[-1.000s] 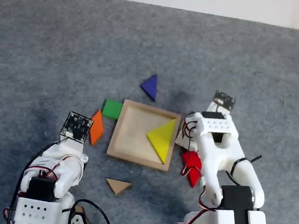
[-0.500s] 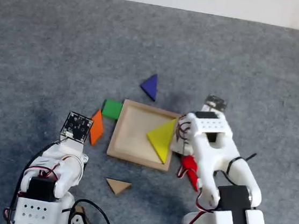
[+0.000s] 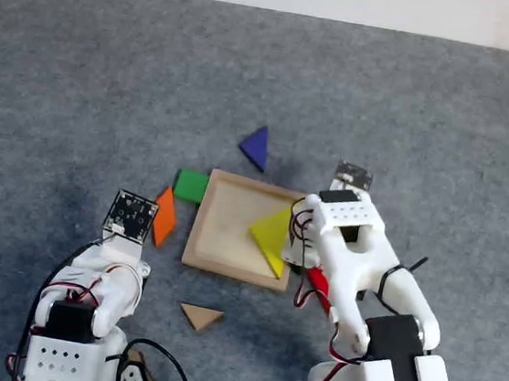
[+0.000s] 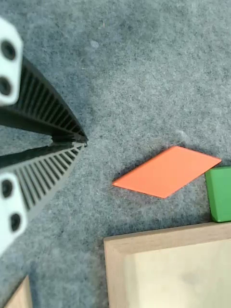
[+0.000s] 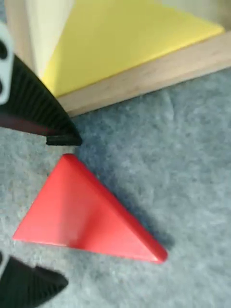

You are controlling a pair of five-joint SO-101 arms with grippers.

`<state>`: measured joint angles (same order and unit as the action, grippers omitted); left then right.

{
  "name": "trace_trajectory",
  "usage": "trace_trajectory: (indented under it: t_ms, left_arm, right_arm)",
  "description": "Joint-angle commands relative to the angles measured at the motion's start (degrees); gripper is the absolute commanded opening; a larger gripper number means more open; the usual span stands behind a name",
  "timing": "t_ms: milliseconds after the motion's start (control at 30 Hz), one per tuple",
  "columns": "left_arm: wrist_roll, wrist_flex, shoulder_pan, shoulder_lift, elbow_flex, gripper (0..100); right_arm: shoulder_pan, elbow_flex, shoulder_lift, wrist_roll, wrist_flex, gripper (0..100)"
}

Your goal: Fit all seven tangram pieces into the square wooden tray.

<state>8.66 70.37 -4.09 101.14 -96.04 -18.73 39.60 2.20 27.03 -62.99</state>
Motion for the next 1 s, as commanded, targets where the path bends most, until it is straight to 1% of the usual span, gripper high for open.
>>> trace_trajectory:
  t_ms: [0, 200, 400, 500, 700, 767, 900, 967]
  left_arm:
    - [0.4, 0.4, -0.7, 3.0, -1.2, 1]
    - [0.4, 0.4, -0.7, 3.0, -1.2, 1]
    - [0.4, 0.4, -0.7, 3.0, -1.2, 1]
    - [0.4, 0.4, -0.7, 3.0, -1.2, 1]
    - [0.4, 0.4, -0.7, 3.0, -1.2, 1]
    - [0.4, 0.4, -0.7, 3.0, -1.2, 1]
    - [0.4, 0.4, -0.7, 3.0, -1.2, 1]
    - [0.4, 0.4, -0.7, 3.0, -1.2, 1]
  right_arm:
    - [0.7, 1.4, 0.7, -0.1, -0.5, 30.3]
    - [0.8, 3.4, 1.0, -2.7, -0.5, 28.9]
    - [0.8, 3.2, 1.1, -2.8, -0.7, 28.3]
    - [0.8, 3.0, 1.1, -2.8, -0.5, 23.8]
    - [3.5, 3.0, 0.7, -2.5, -0.5, 22.8]
    - [3.6, 2.9, 0.8, -2.4, -0.5, 24.4]
    - [3.5, 0.7, 0.7, -2.3, -0.5, 33.4]
    - [3.6, -0.4, 0.7, -2.2, -0.5, 34.8]
